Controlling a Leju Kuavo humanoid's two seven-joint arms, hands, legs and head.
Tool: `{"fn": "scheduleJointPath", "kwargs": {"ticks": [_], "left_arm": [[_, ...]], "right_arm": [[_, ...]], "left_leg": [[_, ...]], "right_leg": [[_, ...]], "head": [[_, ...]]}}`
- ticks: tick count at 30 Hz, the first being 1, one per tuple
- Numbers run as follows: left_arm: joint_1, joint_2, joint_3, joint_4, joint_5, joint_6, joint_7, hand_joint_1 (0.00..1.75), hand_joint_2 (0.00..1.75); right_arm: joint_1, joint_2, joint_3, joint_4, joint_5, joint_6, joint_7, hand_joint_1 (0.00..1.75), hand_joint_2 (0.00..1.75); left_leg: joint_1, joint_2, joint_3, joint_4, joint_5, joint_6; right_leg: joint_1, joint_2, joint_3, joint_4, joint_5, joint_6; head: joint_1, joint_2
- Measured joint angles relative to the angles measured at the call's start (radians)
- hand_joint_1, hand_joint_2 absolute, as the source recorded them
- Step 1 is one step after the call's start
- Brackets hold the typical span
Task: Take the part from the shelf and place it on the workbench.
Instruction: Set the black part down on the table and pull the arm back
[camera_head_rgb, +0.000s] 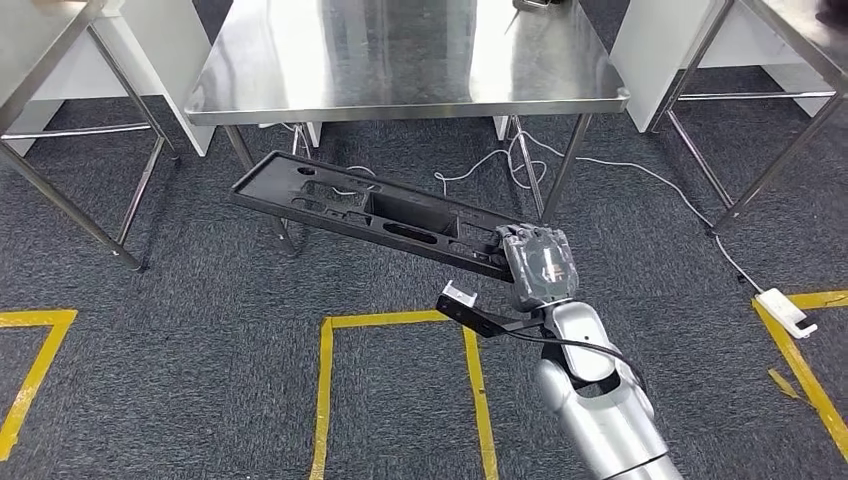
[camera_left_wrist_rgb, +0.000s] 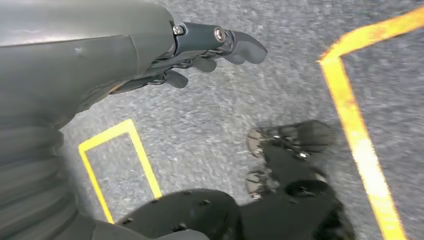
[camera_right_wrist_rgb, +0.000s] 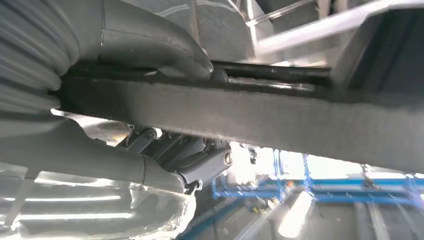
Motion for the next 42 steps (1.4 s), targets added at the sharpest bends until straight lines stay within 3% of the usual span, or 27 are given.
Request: {"fn": "scheduleJointPath", "kwargs": {"ticks": [2, 3, 4, 5, 7, 8, 9, 10, 12, 14, 16, 18, 19, 20, 21, 23, 24, 26, 29, 31, 33, 34, 35, 36, 38, 40, 42], "left_arm": [[-0.002, -0.002, 0.001, 0.000, -0.002, 0.000, 0.001, 0.00, 1.75], [-0.002, -0.002, 0.001, 0.000, -0.002, 0.000, 0.002, 0.00, 1.75], [-0.001, -0.003, 0.002, 0.000, -0.002, 0.000, 0.003, 0.00, 1.75], [0.001, -0.004, 0.002, 0.000, -0.003, 0.000, 0.004, 0.00, 1.75], [0.002, -0.005, 0.002, 0.000, -0.003, 0.000, 0.005, 0.00, 1.75], [0.001, -0.005, 0.003, 0.000, -0.003, 0.000, 0.006, 0.00, 1.75], [0.000, -0.004, 0.003, 0.000, -0.003, 0.000, 0.006, 0.00, 1.75], [-0.001, -0.004, 0.003, 0.000, -0.004, 0.001, 0.007, 0.00, 1.75], [-0.002, -0.004, 0.004, 0.000, -0.006, 0.001, 0.009, 0.00, 1.75], [-0.003, -0.004, 0.003, 0.000, -0.009, 0.000, 0.011, 0.00, 1.75], [-0.004, -0.004, 0.004, 0.000, -0.010, 0.000, 0.012, 0.00, 1.75], [-0.003, -0.004, 0.004, 0.000, -0.010, -0.001, 0.012, 0.00, 1.75], [-0.002, -0.004, 0.005, 0.000, -0.010, -0.001, 0.013, 0.00, 1.75], [-0.002, -0.004, 0.005, 0.000, -0.011, -0.002, 0.013, 0.00, 1.75], [-0.002, -0.004, 0.005, 0.000, -0.011, -0.002, 0.013, 0.00, 1.75], [-0.003, -0.002, 0.006, 0.000, -0.012, -0.003, 0.014, 0.00, 1.75], [-0.003, -0.002, 0.006, 0.000, -0.012, -0.003, 0.014, 0.00, 1.75], [-0.004, -0.001, 0.006, 0.000, -0.012, -0.003, 0.015, 0.00, 1.75], [-0.004, -0.002, 0.006, 0.000, -0.013, -0.003, 0.015, 0.00, 1.75], [-0.004, -0.003, 0.006, 0.000, -0.013, -0.003, 0.014, 0.00, 1.75], [-0.005, -0.003, 0.006, 0.000, -0.014, -0.003, 0.014, 0.00, 1.75], [-0.004, -0.003, 0.006, 0.000, -0.015, -0.003, 0.015, 0.00, 1.75], [-0.004, -0.004, 0.006, 0.000, -0.015, -0.003, 0.015, 0.00, 1.75], [-0.002, -0.004, 0.006, 0.000, -0.016, -0.003, 0.015, 0.00, 1.75], [-0.001, -0.006, 0.006, 0.000, -0.016, -0.004, 0.015, 0.00, 1.75], [-0.002, -0.007, 0.006, 0.000, -0.018, -0.004, 0.013, 0.00, 1.75], [-0.003, -0.007, 0.006, 0.000, -0.021, -0.004, 0.009, 0.00, 1.75]], "right_arm": [[0.002, -0.004, 0.000, 0.000, -0.001, -0.001, -0.001, 1.61, 1.75], [0.005, -0.004, 0.000, 0.000, -0.001, -0.001, 0.000, 1.61, 1.75], [0.008, -0.005, 0.000, 0.000, -0.001, -0.001, 0.000, 1.61, 1.75], [0.010, -0.005, 0.000, 0.000, 0.000, -0.001, 0.000, 1.61, 1.75], [0.012, -0.006, 0.001, 0.000, 0.001, 0.000, 0.002, 1.61, 1.75], [0.011, -0.006, 0.002, 0.000, 0.001, 0.000, 0.002, 1.61, 1.75], [0.011, -0.005, 0.002, 0.000, 0.002, 0.000, 0.002, 1.61, 1.75], [0.011, -0.005, 0.003, 0.000, 0.001, 0.001, 0.003, 1.61, 1.75], [0.012, -0.004, 0.003, -0.001, -0.004, 0.004, 0.005, 1.61, 1.75], [0.013, -0.004, 0.002, -0.003, -0.018, 0.007, 0.005, 1.61, 1.75], [0.016, -0.003, 0.002, -0.006, -0.030, 0.009, 0.004, 1.61, 1.75], [0.020, -0.003, 0.002, -0.006, -0.039, 0.011, 0.002, 1.61, 1.75], [0.022, -0.003, 0.002, -0.006, -0.041, 0.013, 0.001, 1.61, 1.75], [0.023, -0.003, 0.002, -0.006, -0.043, 0.016, 0.001, 1.61, 1.75], [0.024, -0.003, 0.002, -0.006, -0.044, 0.018, 0.000, 1.61, 1.75], [0.025, -0.003, 0.002, -0.008, -0.044, 0.021, -0.002, 1.61, 1.75], [0.024, -0.003, 0.002, -0.008, -0.045, 0.022, -0.002, 1.61, 1.75], [0.024, -0.003, 0.002, -0.010, -0.048, 0.025, -0.002, 1.61, 1.75], [0.023, -0.004, 0.002, -0.014, -0.052, 0.027, -0.003, 1.61, 1.75], [0.023, -0.005, 0.002, -0.018, -0.057, 0.029, -0.006, 1.61, 1.75], [0.026, -0.007, 0.002, -0.018, -0.062, 0.032, -0.009, 1.61, 1.75], [0.029, -0.008, 0.002, -0.018, -0.065, 0.035, -0.010, 1.61, 1.75], [0.031, -0.010, 0.001, -0.018, -0.068, 0.038, -0.012, 1.61, 1.75], [0.032, -0.011, 0.001, -0.018, -0.071, 0.041, -0.015, 1.61, 1.75], [0.032, -0.014, 0.001, -0.018, -0.077, 0.045, -0.021, 1.61, 1.75], [0.032, -0.014, 0.002, -0.018, -0.079, 0.049, -0.022, 1.61, 1.75], [0.032, -0.015, 0.002, -0.018, -0.075, 0.055, -0.022, 1.61, 1.75]], "left_leg": [[0.004, 0.000, 0.009, -0.001, -0.009, -0.009], [0.006, 0.000, 0.014, -0.001, -0.014, -0.015], [0.010, 0.000, 0.020, -0.001, -0.021, -0.022], [0.015, 0.000, 0.028, 0.000, -0.028, -0.031], [0.025, 0.000, 0.047, 0.005, -0.046, -0.051], [0.026, 0.000, 0.052, 0.009, -0.055, -0.061], [0.025, 0.000, 0.055, 0.012, -0.061, -0.069], [0.024, -0.001, 0.055, 0.013, -0.065, -0.074], [0.027, -0.001, 0.058, 0.011, -0.071, -0.079], [0.033, 0.001, 0.049, 0.040, -0.092, -0.085], [0.034, 0.001, -0.010, 0.154, -0.139, -0.087], [0.032, 0.000, -0.101, 0.297, -0.178, -0.085], [0.030, 0.000, -0.132, 0.332, -0.173, -0.081], [0.028, 0.000, -0.145, 0.326, -0.147, -0.075], [0.024, -0.001, -0.136, 0.281, -0.103, -0.065], [0.012, -0.003, -0.089, 0.144, -0.015, -0.037], [0.006, -0.004, -0.070, 0.093, 0.006, -0.025], [-0.003, -0.003, -0.055, 0.060, 0.004, -0.015], [-0.001, -0.003, -0.038, 0.035, 0.003, -0.015], [0.006, -0.002, -0.018, 0.019, 0.001, -0.014], [0.005, -0.002, -0.007, 0.019, -0.010, -0.015], [0.005, -0.003, 0.000, 0.019, -0.016, -0.017], [0.005, -0.004, 0.007, 0.019, -0.023, -0.019], [0.006, -0.005, 0.016, 0.019, -0.030, -0.023], [0.006, -0.005, 0.037, 0.020, -0.047, -0.033], [0.002, -0.006, 0.047, 0.023, -0.062, -0.045], [0.000, -0.006, 0.048, 0.025, -0.069, -0.050]], "right_leg": [[-0.011, -0.003, -0.080, 0.137, -0.041, 0.010], [-0.019, -0.004, -0.115, 0.186, -0.049, 0.019], [-0.027, -0.006, -0.133, 0.200, -0.041, 0.032], [-0.035, -0.009, -0.128, 0.170, -0.013, 0.049], [-0.052, -0.021, -0.073, 0.029, 0.063, 0.082], [-0.055, -0.024, -0.046, -0.031, 0.088, 0.088], [-0.056, -0.026, -0.029, -0.064, 0.099, 0.084], [-0.053, -0.024, -0.024, -0.072, 0.097, 0.073], [-0.051, -0.018, -0.021, -0.070, 0.089, 0.049], [-0.050, -0.013, -0.013, -0.070, 0.082, 0.032], [-0.046, -0.011, -0.002, -0.071, 0.073, 0.018], [-0.037, -0.010, 0.008, -0.071, 0.064, 0.005], [-0.033, -0.009, 0.014, -0.071, 0.059, 0.000], [-0.028, -0.007, 0.022, -0.071, 0.053, -0.004], [-0.024, -0.005, 0.031, -0.071, 0.048, -0.006], [-0.016, -0.001, 0.047, -0.073, 0.035, -0.006], [-0.014, 0.001, 0.052, -0.074, 0.030, -0.004], [-0.013, 0.002, 0.053, -0.077, 0.023, 0.004], [-0.014, -0.002, 0.048, -0.068, 0.012, 0.015], [-0.014, -0.007, 0.003, 0.017, -0.018, 0.017], [-0.018, -0.008, -0.080, 0.154, -0.057, 0.018], [-0.020, -0.008, -0.115, 0.200, -0.063, 0.023], [-0.022, -0.008, -0.132, 0.208, -0.052, 0.032], [-0.025, -0.009, -0.127, 0.174, -0.021, 0.043], [-0.033, -0.017, -0.077, 0.034, 0.059, 0.063], [-0.037, -0.022, -0.038, -0.059, 0.103, 0.059], [-0.037, -0.020, -0.030, -0.072, 0.106, 0.045]], "head": [[0.000, 0.000], [0.000, 0.000], [0.000, 0.000], [0.000, 0.000], [0.001, 0.000], [0.004, 0.000], [0.004, 0.000], [0.003, 0.000], [-0.001, 0.000], [-0.003, 0.000], [-0.004, 0.000], [-0.005, 0.000], [-0.004, 0.000], [-0.005, 0.000], [-0.004, 0.000], [-0.003, 0.000], [-0.002, 0.000], [-0.001, 0.000], [-0.002, 0.000], [0.000, 0.000], [0.001, 0.000], [0.001, 0.000], [0.001, 0.000], [0.001, 0.000], [0.002, 0.000], [0.002, 0.000], [-0.001, 0.000]]}}
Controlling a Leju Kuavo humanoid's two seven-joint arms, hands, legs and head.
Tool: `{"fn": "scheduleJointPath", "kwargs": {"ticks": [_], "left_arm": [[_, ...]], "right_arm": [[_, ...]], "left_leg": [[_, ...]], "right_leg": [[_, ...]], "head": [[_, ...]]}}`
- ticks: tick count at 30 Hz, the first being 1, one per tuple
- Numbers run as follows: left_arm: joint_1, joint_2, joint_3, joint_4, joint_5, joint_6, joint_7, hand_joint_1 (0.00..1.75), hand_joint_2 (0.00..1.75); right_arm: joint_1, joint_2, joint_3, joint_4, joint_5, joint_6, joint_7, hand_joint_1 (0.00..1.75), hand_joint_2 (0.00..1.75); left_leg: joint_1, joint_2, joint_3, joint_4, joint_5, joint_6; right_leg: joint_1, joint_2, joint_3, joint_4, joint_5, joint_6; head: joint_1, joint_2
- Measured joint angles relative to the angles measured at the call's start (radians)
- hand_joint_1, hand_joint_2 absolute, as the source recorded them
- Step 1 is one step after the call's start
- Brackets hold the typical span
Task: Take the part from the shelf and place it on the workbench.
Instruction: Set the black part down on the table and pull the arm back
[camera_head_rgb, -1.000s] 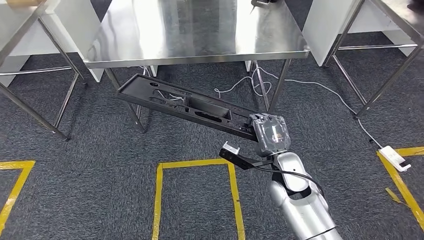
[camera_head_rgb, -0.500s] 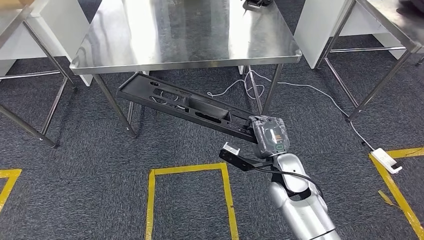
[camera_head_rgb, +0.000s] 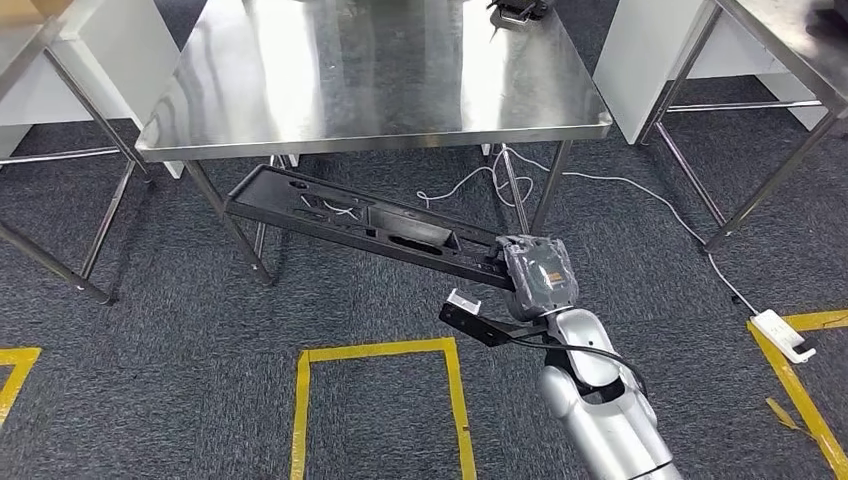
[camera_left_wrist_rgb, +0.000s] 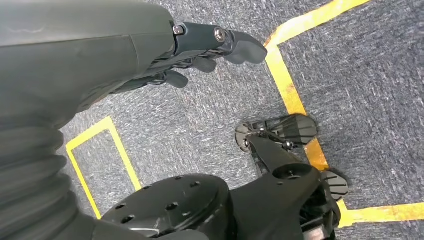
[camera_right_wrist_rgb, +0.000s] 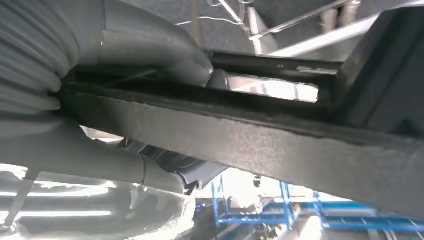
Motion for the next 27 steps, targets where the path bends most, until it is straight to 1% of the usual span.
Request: {"fn": "scheduleJointPath", "kwargs": {"ticks": [1, 4, 9, 13, 15, 17, 18, 19, 21, 22, 23, 24, 25, 26, 27], "left_arm": [[0.000, 0.000, 0.000, 0.000, -0.002, 0.000, -0.003, 0.00, 1.75], [0.001, 0.000, 0.000, 0.000, -0.003, -0.001, -0.009, 0.00, 1.75], [0.000, 0.000, 0.001, 0.000, -0.003, -0.002, -0.010, 0.00, 1.75], [0.000, 0.000, 0.001, 0.000, -0.004, -0.002, -0.009, 0.00, 1.75], [0.000, 0.000, 0.001, 0.000, -0.005, -0.002, -0.008, 0.00, 1.75], [0.000, -0.001, 0.001, 0.000, -0.005, -0.001, -0.006, 0.00, 1.75], [0.000, -0.001, 0.001, 0.000, -0.005, -0.001, -0.006, 0.00, 1.75], [0.000, -0.002, 0.001, 0.000, -0.005, 0.000, -0.006, 0.00, 1.75], [0.000, -0.004, 0.001, 0.000, -0.005, 0.000, -0.004, 0.00, 1.75], [0.000, -0.005, 0.002, 0.000, -0.005, 0.001, -0.003, 0.00, 1.75], [0.000, -0.005, 0.003, 0.000, -0.005, 0.001, -0.001, 0.00, 1.75], [0.001, -0.005, 0.005, 0.000, -0.004, 0.001, 0.000, 0.00, 1.75], [0.001, -0.006, 0.007, 0.000, -0.004, 0.001, 0.001, 0.00, 1.75], [0.001, -0.007, 0.009, 0.000, -0.004, 0.001, 0.001, 0.00, 1.75], [0.001, -0.008, 0.011, 0.000, -0.004, 0.001, 0.001, 0.00, 1.75]], "right_arm": [[0.000, -0.001, 0.000, 0.000, 0.003, 0.003, 0.000, 1.61, 1.75], [-0.001, -0.002, 0.000, 0.000, 0.015, 0.009, -0.001, 1.61, 1.75], [-0.002, -0.002, 0.001, 0.000, 0.034, 0.014, 0.000, 1.61, 1.75], [-0.003, -0.002, 0.001, 0.000, 0.040, 0.017, 0.000, 1.61, 1.75], [-0.005, -0.001, 0.002, 0.000, 0.040, 0.019, 0.001, 1.61, 1.75], [-0.006, 0.000, 0.002, -0.003, 0.040, 0.019, 0.001, 1.61, 1.75], [-0.009, 0.001, 0.003, -0.004, 0.041, 0.019, 0.001, 1.61, 1.75], [-0.012, 0.001, 0.003, -0.006, 0.041, 0.019, 0.001, 1.61, 1.75], [-0.015, 0.001, 0.005, -0.005, 0.041, 0.020, 0.002, 1.61, 1.75], [-0.015, 0.001, 0.006, -0.005, 0.042, 0.021, 0.003, 1.61, 1.75], [-0.014, 0.000, 0.006, -0.004, 0.042, 0.023, 0.003, 1.61, 1.75], [-0.014, -0.001, 0.006, -0.003, 0.044, 0.024, 0.003, 1.61, 1.75], [-0.014, -0.002, 0.007, -0.003, 0.046, 0.025, 0.003, 1.61, 1.75], [-0.014, -0.002, 0.007, -0.002, 0.047, 0.025, 0.003, 1.61, 1.75], [-0.015, -0.003, 0.008, -0.002, 0.049, 0.025, 0.003, 1.61, 1.75]], "left_leg": [[0.001, 0.000, 0.001, 0.000, -0.001, 0.002], [0.002, 0.001, 0.003, 0.000, 0.000, 0.011], [0.002, 0.002, 0.002, 0.000, -0.003, 0.014], [0.002, 0.003, 0.001, 0.000, -0.010, 0.025], [-0.001, 0.003, 0.000, 0.000, -0.012, 0.028], [0.001, 0.005, 0.011, -0.016, -0.001, 0.029], [0.004, 0.007, 0.018, -0.027, 0.006, 0.029], [0.007, 0.009, 0.025, -0.036, 0.013, 0.030], [0.010, 0.009, 0.029, -0.041, 0.016, 0.030], [0.010, 0.009, 0.029, -0.040, 0.016, 0.029], [0.010, 0.007, 0.030, -0.040, 0.015, 0.028], [0.010, 0.004, 0.032, -0.040, 0.013, 0.026], [0.011, 0.001, 0.036, -0.039, 0.010, 0.022], [0.011, -0.002, 0.040, -0.038, 0.005, 0.017], [0.010, -0.004, 0.043, -0.035, -0.001, 0.010]], "right_leg": [[-0.001, 0.002, 0.000, 0.000, 0.000, -0.004], [-0.001, 0.006, 0.000, 0.000, -0.001, -0.005], [-0.003, 0.009, -0.001, -0.001, -0.004, -0.009], [-0.001, 0.009, -0.001, -0.001, -0.005, -0.010], [-0.001, 0.008, 0.001, -0.004, -0.003, -0.009], [0.003, 0.007, 0.004, -0.006, -0.002, -0.005], [0.005, 0.006, -0.003, 0.009, -0.009, -0.004], [0.007, 0.005, -0.020, 0.045, -0.025, -0.005], [0.006, 0.005, -0.084, 0.175, -0.076, -0.009], [0.005, 0.004, -0.117, 0.238, -0.096, -0.007], [0.003, 0.004, -0.138, 0.277, -0.105, -0.002], [0.002, 0.004, -0.138, 0.274, -0.096, 0.006], [0.000, 0.004, -0.116, 0.227, -0.071, 0.016], [-0.003, 0.004, -0.081, 0.155, -0.039, 0.026], [-0.004, 0.004, -0.042, 0.082, -0.013, 0.030]], "head": [[-0.001, 0.000], [-0.003, 0.000], [-0.003, 0.000], [-0.002, 0.000], [-0.002, 0.000], [-0.002, 0.000], [-0.001, 0.000], [0.001, 0.000], [0.005, 0.000], [0.006, 0.000], [0.006, 0.000], [0.007, 0.000], [0.008, 0.000], [0.008, 0.000], [0.009, 0.000]]}}
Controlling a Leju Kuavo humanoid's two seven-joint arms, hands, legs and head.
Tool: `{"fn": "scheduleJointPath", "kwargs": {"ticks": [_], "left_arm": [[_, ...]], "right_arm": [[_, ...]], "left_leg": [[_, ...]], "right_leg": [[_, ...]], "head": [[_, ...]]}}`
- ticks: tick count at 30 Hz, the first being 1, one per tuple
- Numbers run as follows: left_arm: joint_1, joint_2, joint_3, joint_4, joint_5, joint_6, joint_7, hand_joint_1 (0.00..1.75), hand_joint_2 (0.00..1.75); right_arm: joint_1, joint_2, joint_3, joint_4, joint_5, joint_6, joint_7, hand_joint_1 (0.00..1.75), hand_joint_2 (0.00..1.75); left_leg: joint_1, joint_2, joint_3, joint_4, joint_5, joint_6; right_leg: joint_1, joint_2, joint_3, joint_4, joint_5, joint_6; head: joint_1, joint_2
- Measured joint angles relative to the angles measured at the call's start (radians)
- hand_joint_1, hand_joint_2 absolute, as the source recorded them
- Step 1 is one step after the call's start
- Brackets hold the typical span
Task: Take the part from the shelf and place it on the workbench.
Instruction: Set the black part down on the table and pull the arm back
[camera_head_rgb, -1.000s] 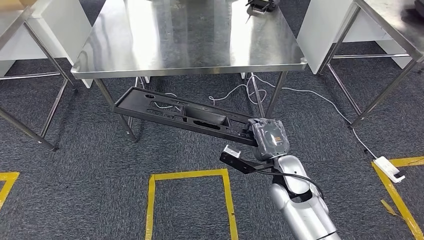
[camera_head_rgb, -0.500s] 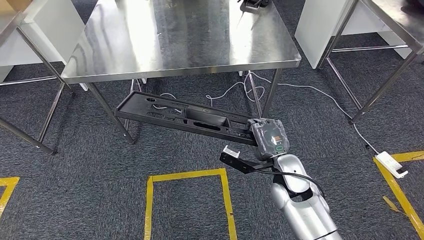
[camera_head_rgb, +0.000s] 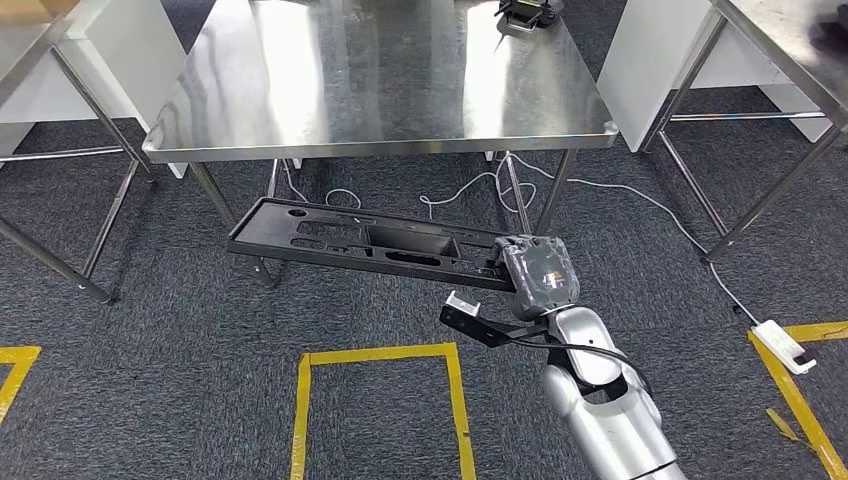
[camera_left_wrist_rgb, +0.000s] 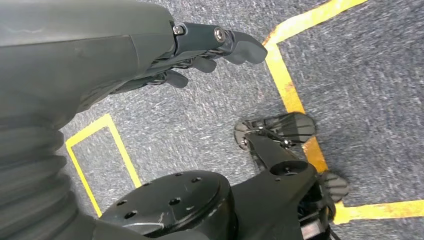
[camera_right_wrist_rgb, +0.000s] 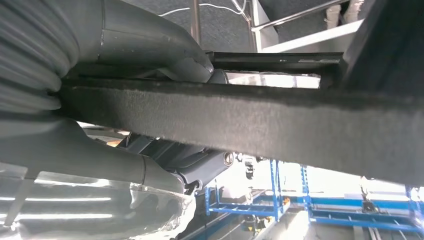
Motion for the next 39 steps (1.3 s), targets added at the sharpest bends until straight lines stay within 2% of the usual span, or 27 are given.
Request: {"fn": "scheduleJointPath", "kwargs": {"ticks": [1, 2, 5, 7, 8, 10, 11, 12, 13, 14, 15, 16, 17, 19, 22, 23, 25, 27, 28, 29, 30, 32, 33, 34, 36, 37, 39], "left_arm": [[-0.001, -0.001, 0.002, 0.000, 0.000, 0.000, 0.001, 0.00, 1.75], [-0.001, -0.001, 0.004, 0.000, 0.000, 0.001, 0.001, 0.00, 1.75], [-0.002, -0.001, 0.007, 0.000, -0.001, 0.003, 0.005, 0.00, 1.75], [-0.003, -0.001, 0.008, 0.000, -0.001, 0.004, 0.007, 0.00, 1.75], [-0.004, -0.001, 0.009, 0.000, -0.002, 0.004, 0.008, 0.00, 1.75], [-0.004, -0.002, 0.011, 0.000, -0.002, 0.004, 0.008, 0.00, 1.75], [-0.003, -0.002, 0.012, 0.000, -0.002, 0.004, 0.008, 0.00, 1.75], [-0.001, -0.003, 0.013, 0.000, -0.002, 0.004, 0.008, 0.00, 1.75], [0.000, -0.003, 0.014, 0.000, -0.002, 0.004, 0.008, 0.00, 1.75], [0.000, -0.003, 0.014, 0.000, -0.002, 0.004, 0.007, 0.00, 1.75], [0.000, -0.002, 0.015, 0.000, -0.002, 0.005, 0.007, 0.00, 1.75], [0.000, -0.002, 0.015, 0.000, -0.002, 0.005, 0.006, 0.00, 1.75], [-0.001, -0.002, 0.015, 0.000, -0.001, 0.006, 0.006, 0.00, 1.75], [-0.003, -0.002, 0.015, 0.000, -0.001, 0.006, 0.005, 0.00, 1.75], [-0.002, -0.002, 0.016, 0.000, 0.000, 0.006, 0.005, 0.00, 1.75], [-0.002, -0.003, 0.017, 0.000, 0.000, 0.006, 0.005, 0.00, 1.75], [-0.002, -0.003, 0.019, 0.000, 0.000, 0.006, 0.005, 0.00, 1.75], [-0.002, -0.003, 0.020, 0.000, 0.000, 0.005, 0.006, 0.00, 1.75], [-0.001, -0.003, 0.020, 0.000, 0.000, 0.005, 0.006, 0.00, 1.75], [-0.001, -0.004, 0.020, 0.000, 0.000, 0.005, 0.007, 0.00, 1.75], [-0.001, -0.004, 0.020, 0.000, 0.000, 0.005, 0.007, 0.00, 1.75], [-0.001, -0.005, 0.020, 0.000, 0.000, 0.006, 0.008, 0.00, 1.75], [-0.001, -0.005, 0.020, 0.000, 0.000, 0.006, 0.008, 0.00, 1.75], [-0.001, -0.005, 0.021, 0.000, -0.001, 0.007, 0.008, 0.00, 1.75], [0.001, -0.004, 0.022, 0.000, -0.002, 0.007, 0.009, 0.00, 1.75], [0.001, -0.003, 0.023, 0.000, -0.004, 0.006, 0.009, 0.00, 1.75], [0.000, -0.001, 0.025, 0.000, -0.011, 0.004, 0.008, 0.00, 1.75]], "right_arm": [[-0.001, 0.000, 0.001, 0.000, 0.001, 0.000, 0.000, 1.61, 1.75], [-0.001, 0.000, 0.002, 0.000, 0.002, 0.000, 0.000, 1.61, 1.75], [-0.002, 0.000, 0.005, 0.000, 0.004, 0.001, 0.004, 1.61, 1.75], [-0.004, 0.001, 0.005, 0.000, 0.005, 0.001, 0.005, 1.61, 1.75], [-0.005, 0.002, 0.005, -0.001, 0.004, 0.001, 0.005, 1.61, 1.75], [-0.006, 0.003, 0.006, 0.000, 0.004, 0.001, 0.005, 1.61, 1.75], [-0.006, 0.004, 0.006, 0.000, 0.004, 0.001, 0.006, 1.61, 1.75], [-0.006, 0.004, 0.007, 0.000, 0.004, 0.001, 0.006, 1.61, 1.75], [-0.006, 0.004, 0.007, 0.000, 0.004, 0.001, 0.006, 1.61, 1.75], [-0.007, 0.004, 0.008, 0.000, 0.004, 0.002, 0.006, 1.61, 1.75], [-0.008, 0.004, 0.008, 0.000, 0.004, 0.002, 0.006, 1.61, 1.75], [-0.010, 0.004, 0.009, 0.000, 0.004, 0.002, 0.006, 1.61, 1.75], [-0.012, 0.004, 0.009, 0.000, 0.004, 0.003, 0.006, 1.61, 1.75], [-0.015, 0.004, 0.010, 0.001, 0.003, 0.003, 0.006, 1.61, 1.75], [-0.019, 0.003, 0.012, 0.001, 0.003, 0.004, 0.006, 1.61, 1.75], [-0.020, 0.003, 0.013, 0.001, 0.003, 0.004, 0.006, 1.61, 1.75], [-0.021, 0.001, 0.015, 0.004, 0.003, 0.004, 0.006, 1.61, 1.75], [-0.020, -0.001, 0.017, 0.008, 0.003, 0.007, 0.006, 1.61, 1.75], [-0.020, -0.002, 0.018, 0.010, 0.003, 0.008, 0.006, 1.61, 1.75], [-0.020, -0.003, 0.019, 0.012, 0.003, 0.009, 0.006, 1.61, 1.75], [-0.020, -0.003, 0.020, 0.013, 0.003, 0.009, 0.006, 1.61, 1.75], [-0.023, -0.003, 0.021, 0.014, 0.003, 0.010, 0.006, 1.61, 1.75], [-0.024, -0.002, 0.022, 0.015, 0.004, 0.010, 0.006, 1.61, 1.75], [-0.026, -0.002, 0.023, 0.015, 0.008, 0.009, 0.007, 1.61, 1.75], [-0.030, -0.001, 0.025, 0.015, 0.024, -0.001, 0.013, 1.61, 1.75], [-0.032, -0.001, 0.025, 0.015, 0.034, -0.006, 0.016, 1.61, 1.75], [-0.037, 0.001, 0.025, 0.014, 0.047, -0.015, 0.022, 1.61, 1.75]], "left_leg": [[-0.002, -0.002, 0.002, 0.003, -0.006, -0.006], [-0.005, -0.003, 0.001, 0.006, -0.010, -0.011], [-0.003, -0.006, 0.000, 0.009, -0.018, -0.020], [0.001, -0.001, -0.018, 0.054, -0.046, -0.029], [0.002, 0.001, -0.044, 0.107, -0.072, -0.033], [0.003, 0.005, -0.129, 0.254, -0.127, -0.037], [0.003, 0.005, -0.168, 0.312, -0.140, -0.037], [0.003, 0.006, -0.192, 0.337, -0.133, -0.035], [0.002, 0.006, -0.194, 0.318, -0.102, -0.031], [0.002, 0.006, -0.177, 0.263, -0.057, -0.025], [0.000, 0.010, -0.150, 0.187, -0.010, -0.016], [-0.004, 0.015, -0.123, 0.119, 0.024, -0.008], [-0.007, 0.019, -0.106, 0.073, 0.042, -0.003], [-0.014, 0.022, -0.099, 0.047, 0.044, 0.002], [-0.011, 0.015, -0.090, 0.032, 0.052, 0.012], [-0.009, 0.014, -0.086, 0.027, 0.056, 0.016], [-0.009, 0.008, -0.085, 0.025, 0.058, 0.021], [-0.011, 0.001, -0.085, 0.026, 0.057, 0.022], [-0.011, -0.003, -0.084, 0.026, 0.056, 0.022], [-0.011, -0.008, -0.083, 0.027, 0.055, 0.020], [-0.011, -0.013, -0.082, 0.028, 0.054, 0.018], [-0.015, -0.019, -0.081, 0.031, 0.049, 0.010], [-0.017, -0.021, -0.083, 0.034, 0.046, 0.009], [-0.019, -0.021, -0.084, 0.035, 0.044, 0.010], [-0.019, -0.021, -0.086, 0.038, 0.041, 0.015], [-0.020, -0.018, -0.084, 0.032, 0.040, 0.018], [-0.025, -0.013, -0.065, -0.002, 0.042, 0.029]], "right_leg": [[-0.002, 0.001, 0.028, -0.055, 0.017, -0.003], [-0.002, 0.001, 0.043, -0.083, 0.022, -0.010], [0.000, 0.002, 0.048, -0.090, 0.016, -0.037], [-0.002, 0.002, 0.054, -0.091, 0.010, -0.052], [-0.003, 0.001, 0.057, -0.091, 0.008, -0.058], [0.001, -0.001, 0.059, -0.091, 0.003, -0.065], [0.004, -0.002, 0.061, -0.091, 0.001, -0.067], [0.006, -0.002, 0.063, -0.091, -0.001, -0.070], [0.008, -0.002, 0.067, -0.091, -0.003, -0.072], [0.010, -0.002, 0.072, -0.091, -0.005, -0.073], [0.011, -0.002, 0.077, -0.092, -0.007, -0.074], [0.015, -0.002, 0.080, -0.091, -0.009, -0.073], [0.018, -0.002, 0.080, -0.091, -0.011, -0.071], [0.021, -0.004, 0.077, -0.092, -0.012, -0.063], [0.023, -0.008, 0.068, -0.072, -0.026, -0.051], [0.024, -0.007, 0.052, -0.037, -0.043, -0.051], [0.021, -0.006, -0.012, 0.093, -0.098, -0.057], [0.018, -0.005, -0.067, 0.196, -0.128, -0.051], [0.017, -0.005, -0.067, 0.191, -0.118, -0.043], [0.016, -0.005, -0.048, 0.145, -0.093, -0.034], [0.014, -0.004, -0.012, 0.067, -0.060, -0.026], [0.012, -0.002, 0.048, -0.061, -0.011, -0.024], [0.010, -0.002, 0.063, -0.092, 0.000, -0.029], [0.010, -0.002, 0.065, -0.097, 0.001, -0.034], [0.005, -0.002, 0.068, -0.102, 0.004, -0.035], [0.003, -0.001, 0.072, -0.109, 0.005, -0.033], [0.002, 0.000, 0.086, -0.114, 0.021, -0.019]], "head": [[0.000, 0.000], [-0.001, 0.000], [-0.004, 0.000], [-0.006, 0.000], [-0.007, 0.000], [-0.008, 0.000], [-0.008, 0.000], [-0.008, 0.000], [-0.008, 0.000], [-0.008, 0.000], [-0.008, 0.000], [-0.008, 0.000], [-0.007, 0.000], [-0.007, 0.000], [-0.007, 0.000], [-0.005, 0.000], [-0.002, 0.000], [-0.001, 0.000], [0.000, 0.000], [0.000, 0.000], [0.000, 0.000], [-0.001, 0.000], [-0.002, 0.000], [-0.003, 0.000], [-0.004, 0.000], [-0.004, 0.000], [-0.007, 0.000]]}}
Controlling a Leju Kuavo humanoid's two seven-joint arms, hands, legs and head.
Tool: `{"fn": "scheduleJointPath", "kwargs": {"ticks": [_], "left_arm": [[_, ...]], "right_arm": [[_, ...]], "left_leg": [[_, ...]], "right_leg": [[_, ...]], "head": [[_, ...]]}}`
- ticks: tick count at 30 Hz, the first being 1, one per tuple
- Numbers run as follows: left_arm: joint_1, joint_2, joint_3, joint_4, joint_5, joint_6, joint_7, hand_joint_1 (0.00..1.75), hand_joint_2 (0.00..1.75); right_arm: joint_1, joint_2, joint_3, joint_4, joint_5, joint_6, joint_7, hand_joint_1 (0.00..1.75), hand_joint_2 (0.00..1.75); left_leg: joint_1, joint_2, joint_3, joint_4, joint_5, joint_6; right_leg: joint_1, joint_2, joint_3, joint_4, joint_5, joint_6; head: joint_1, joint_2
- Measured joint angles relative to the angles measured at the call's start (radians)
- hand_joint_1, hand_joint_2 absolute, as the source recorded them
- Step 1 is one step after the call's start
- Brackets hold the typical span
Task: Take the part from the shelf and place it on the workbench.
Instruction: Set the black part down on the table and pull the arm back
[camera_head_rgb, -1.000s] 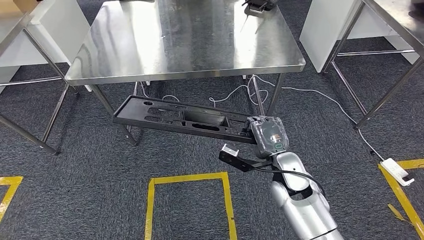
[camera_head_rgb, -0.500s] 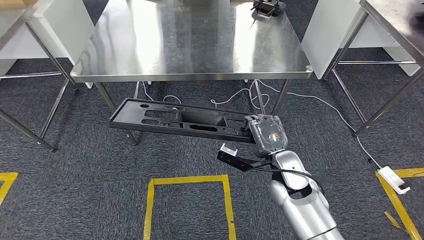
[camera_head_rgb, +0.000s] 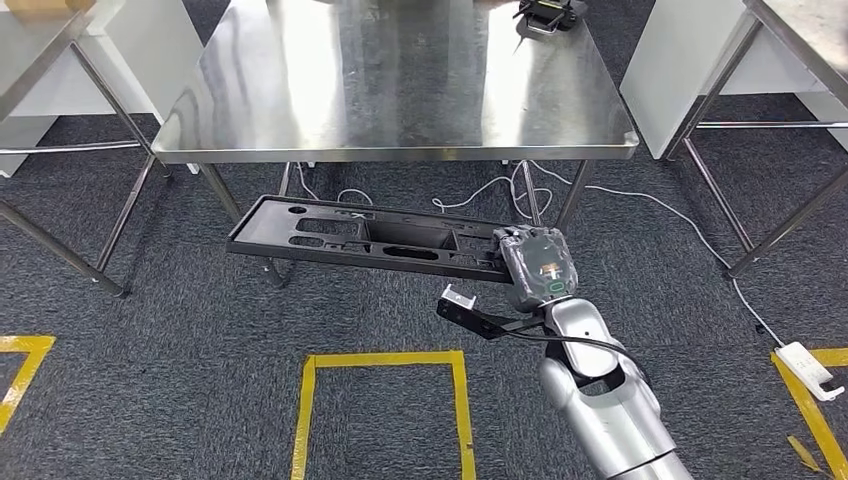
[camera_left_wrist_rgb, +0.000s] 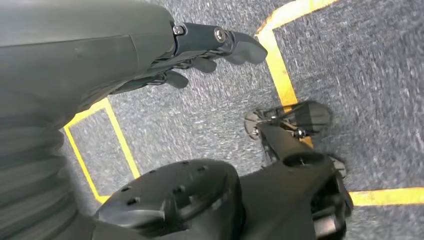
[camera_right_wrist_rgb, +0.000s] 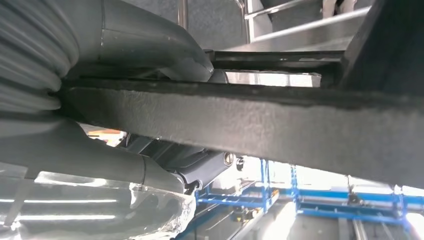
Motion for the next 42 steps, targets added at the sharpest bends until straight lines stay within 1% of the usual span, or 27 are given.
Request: {"fn": "scheduleJointPath", "kwargs": {"ticks": [2, 3, 5, 6, 8, 9, 11, 12, 13, 15, 17, 18, 19, 21, 23, 24, 25, 28, 29, 30, 33, 35, 37, 38, 39, 40, 42], "left_arm": [[-0.001, -0.001, 0.003, 0.000, -0.006, -0.003, 0.000, 0.00, 1.75], [-0.002, -0.001, 0.004, 0.000, -0.008, -0.004, 0.000, 0.00, 1.75], [-0.004, -0.001, 0.005, 0.000, -0.009, -0.004, 0.001, 0.00, 1.75], [-0.005, -0.001, 0.005, 0.000, -0.010, -0.004, 0.002, 0.00, 1.75], [-0.004, -0.002, 0.005, 0.000, -0.010, -0.005, 0.002, 0.00, 1.75], [-0.002, -0.004, 0.005, 0.000, -0.010, -0.005, 0.003, 0.00, 1.75], [0.002, -0.004, 0.006, 0.000, -0.011, -0.005, 0.002, 0.00, 1.75], [0.001, -0.002, 0.006, 0.000, -0.011, -0.005, 0.002, 0.00, 1.75], [-0.001, 0.000, 0.007, 0.000, -0.012, -0.005, 0.002, 0.00, 1.75], [-0.004, 0.002, 0.008, 0.000, -0.013, -0.005, 0.001, 0.00, 1.75], [-0.006, 0.002, 0.008, 0.000, -0.014, -0.004, 0.002, 0.00, 1.75], [-0.007, 0.002, 0.008, 0.000, -0.015, -0.003, 0.003, 0.00, 1.75], [-0.008, 0.002, 0.008, 0.000, -0.015, -0.003, 0.003, 0.00, 1.75], [-0.007, 0.002, 0.010, 0.000, -0.015, -0.002, 0.003, 0.00, 1.75], [-0.005, 0.002, 0.012, 0.000, -0.014, -0.001, 0.002, 0.00, 1.75], [-0.004, 0.002, 0.013, 0.000, -0.014, -0.001, 0.001, 0.00, 1.75], [-0.004, 0.002, 0.014, 0.000, -0.013, -0.001, 0.001, 0.00, 1.75], [0.002, 0.005, 0.015, 0.000, -0.013, -0.001, 0.001, 0.00, 1.75], [0.004, 0.007, 0.016, 0.000, -0.013, 0.000, 0.001, 0.00, 1.75], [0.006, 0.009, 0.017, 0.000, -0.013, 0.001, 0.001, 0.00, 1.75], [0.003, 0.006, 0.019, 0.000, -0.016, 0.000, 0.001, 0.00, 1.75], [-0.001, 0.004, 0.019, 0.000, -0.020, -0.001, 0.000, 0.00, 1.75], [-0.005, 0.001, 0.019, 0.000, -0.024, 0.000, -0.003, 0.00, 1.75], [-0.005, 0.000, 0.019, 0.000, -0.026, 0.001, -0.006, 0.00, 1.75], [-0.005, -0.001, 0.019, 0.000, -0.028, 0.002, -0.008, 0.00, 1.75], [-0.004, -0.002, 0.019, 0.000, -0.029, 0.002, -0.009, 0.00, 1.75], [-0.003, -0.005, 0.019, 0.000, -0.030, 0.003, -0.010, 0.00, 1.75]], "right_arm": [[-0.007, 0.000, 0.000, -0.001, 0.005, -0.002, 0.005, 1.61, 1.75], [-0.015, 0.000, 0.000, 0.000, 0.007, -0.002, 0.007, 1.61, 1.75], [-0.029, -0.002, -0.001, 0.001, 0.008, -0.001, 0.010, 1.61, 1.75], [-0.032, -0.003, -0.001, 0.003, 0.008, -0.001, 0.011, 1.61, 1.75], [-0.032, -0.006, -0.002, 0.009, 0.008, 0.000, 0.012, 1.61, 1.75], [-0.031, -0.008, -0.002, 0.012, 0.009, 0.001, 0.012, 1.61, 1.75], [-0.033, -0.011, -0.002, 0.020, 0.011, 0.004, 0.013, 1.61, 1.75], [-0.039, -0.011, -0.002, 0.028, 0.011, 0.009, 0.013, 1.61, 1.75], [-0.043, -0.010, -0.002, 0.035, 0.010, 0.014, 0.013, 1.61, 1.75], [-0.055, -0.010, -0.005, 0.051, 0.004, 0.025, 0.012, 1.61, 1.75], [-0.067, -0.011, -0.010, 0.062, -0.003, 0.032, 0.007, 1.61, 1.75], [-0.075, -0.010, -0.012, 0.067, -0.006, 0.035, 0.003, 1.61, 1.75], [-0.083, -0.010, -0.012, 0.072, -0.007, 0.037, -0.001, 1.61, 1.75], [-0.098, -0.006, -0.013, 0.083, -0.009, 0.038, -0.007, 1.61, 1.75], [-0.107, -0.002, -0.012, 0.093, -0.010, 0.041, -0.008, 1.61, 1.75], [-0.109, 0.000, -0.012, 0.098, -0.010, 0.043, -0.008, 1.61, 1.75], [-0.112, 0.003, -0.012, 0.102, -0.010, 0.045, -0.008, 1.61, 1.75], [-0.126, 0.012, -0.011, 0.115, -0.010, 0.047, -0.010, 1.61, 1.75], [-0.130, 0.015, -0.010, 0.119, -0.011, 0.048, -0.010, 1.61, 1.75], [-0.133, 0.018, -0.009, 0.123, -0.011, 0.048, -0.011, 1.61, 1.75], [-0.141, 0.022, -0.009, 0.128, -0.011, 0.049, -0.010, 1.61, 1.75], [-0.143, 0.021, -0.009, 0.131, -0.010, 0.049, -0.009, 1.61, 1.75], [-0.136, 0.019, -0.009, 0.132, -0.007, 0.049, -0.006, 1.61, 1.75], [-0.130, 0.017, -0.009, 0.132, -0.005, 0.049, -0.003, 1.61, 1.75], [-0.124, 0.015, -0.009, 0.132, -0.003, 0.049, -0.002, 1.61, 1.75], [-0.120, 0.013, -0.009, 0.132, -0.001, 0.049, -0.001, 1.61, 1.75], [-0.116, 0.009, -0.009, 0.133, 0.000, 0.049, -0.001, 1.61, 1.75]], "left_leg": [[0.002, 0.003, 0.041, -0.051, 0.012, 0.017], [0.006, 0.003, 0.058, -0.066, 0.016, 0.022], [0.014, 0.006, 0.077, -0.074, 0.018, 0.022], [0.019, 0.006, 0.080, -0.074, 0.016, 0.019], [0.033, 0.003, 0.087, -0.071, 0.009, 0.003], [0.043, 0.001, 0.091, -0.067, 0.001, -0.011], [0.062, -0.001, 0.094, -0.043, -0.024, -0.047], [0.067, 0.000, 0.091, -0.025, -0.043, -0.065], [0.068, 0.000, 0.085, -0.009, -0.061, -0.081], [0.069, 0.006, 0.081, 0.009, -0.084, -0.098], [0.074, 0.014, 0.063, 0.046, -0.072, -0.102], [0.074, 0.018, 0.035, 0.093, -0.062, -0.102], [0.073, 0.021, -0.007, 0.157, -0.059, -0.101], [0.068, 0.024, -0.110, 0.290, -0.104, -0.097], [0.058, 0.024, -0.185, 0.343, -0.162, -0.084], [0.052, 0.024, -0.198, 0.326, -0.165, -0.073], [0.044, 0.024, -0.198, 0.283, -0.140, -0.059], [0.008, 0.010, -0.166, 0.117, 0.034, 0.002], [-0.002, 0.002, -0.153, 0.086, 0.071, 0.017], [-0.009, -0.005, -0.141, 0.069, 0.083, 0.023], [-0.011, -0.004, -0.079, 0.033, 0.072, 0.022], [-0.009, -0.003, -0.051, 0.026, 0.066, 0.023], [-0.010, -0.006, -0.040, 0.027, 0.052, 0.026], [-0.011, -0.008, -0.034, 0.027, 0.044, 0.025], [-0.013, -0.011, -0.026, 0.027, 0.036, 0.025], [-0.016, -0.013, -0.016, 0.027, 0.027, 0.024], [-0.023, -0.016, 0.003, 0.027, 0.011, 0.023]], "right_leg": [[0.007, 0.000, 0.009, 0.008, 0.004, 0.004], [0.008, 0.001, 0.002, 0.028, -0.011, 0.001], [0.007, 0.002, -0.055, 0.131, -0.064, -0.005], [0.003, 0.003, -0.094, 0.199, -0.089, 0.001], [-0.011, 0.003, -0.141, 0.261, -0.104, 0.020], [-0.021, 0.002, -0.136, 0.235, -0.089, 0.036], [-0.046, -0.005, -0.089, 0.108, -0.024, 0.084], [-0.051, -0.010, -0.074, 0.061, -0.006, 0.092], [-0.055, -0.013, -0.068, 0.040, 0.004, 0.085], [-0.052, -0.011, -0.079, 0.056, -0.010, 0.040], [-0.051, -0.005, -0.074, 0.065, -0.016, 0.015], [-0.047, -0.003, -0.068, 0.066, -0.022, 0.006], [-0.042, -0.002, -0.060, 0.066, -0.028, -0.002], [-0.032, -0.001, -0.042, 0.063, -0.043, -0.015], [-0.020, 0.000, -0.015, 0.062, -0.065, -0.023], [-0.014, 0.001, 0.000, 0.062, -0.076, -0.026], [-0.007, 0.001, 0.017, 0.061, -0.088, -0.029], [0.007, 0.006, 0.060, 0.050, -0.119, -0.031], [0.009, 0.010, 0.072, 0.041, -0.126, -0.028], [0.012, 0.014, 0.086, 0.040, -0.125, -0.021], [0.020, 0.015, 0.089, 0.087, -0.111, -0.002], [0.022, 0.011, 0.027, 0.192, -0.130, -0.009], [0.023, 0.010, -0.057, 0.297, -0.181, -0.018], [0.024, 0.010, -0.088, 0.317, -0.204, -0.018], [0.025, 0.010, -0.107, 0.311, -0.212, -0.014], [0.027, 0.010, -0.110, 0.271, -0.194, -0.008], [0.035, 0.011, -0.088, 0.133, -0.095, 0.003]], "head": [[-0.003, 0.000], [-0.003, 0.000], [-0.001, 0.000], [0.000, 0.000], [0.000, 0.000], [0.000, 0.000], [0.003, 0.000], [0.010, 0.000], [0.012, 0.000], [0.010, 0.000], [-0.003, 0.000], [-0.006, 0.000], [-0.009, 0.000], [-0.012, 0.000], [-0.013, 0.000], [-0.014, 0.000], [-0.013, 0.000], [-0.009, 0.000], [-0.010, 0.000], [-0.009, 0.000], [-0.013, 0.000], [-0.012, 0.000], [-0.011, 0.000], [-0.011, 0.000], [-0.011, 0.000], [-0.010, 0.000], [-0.009, 0.000]]}}
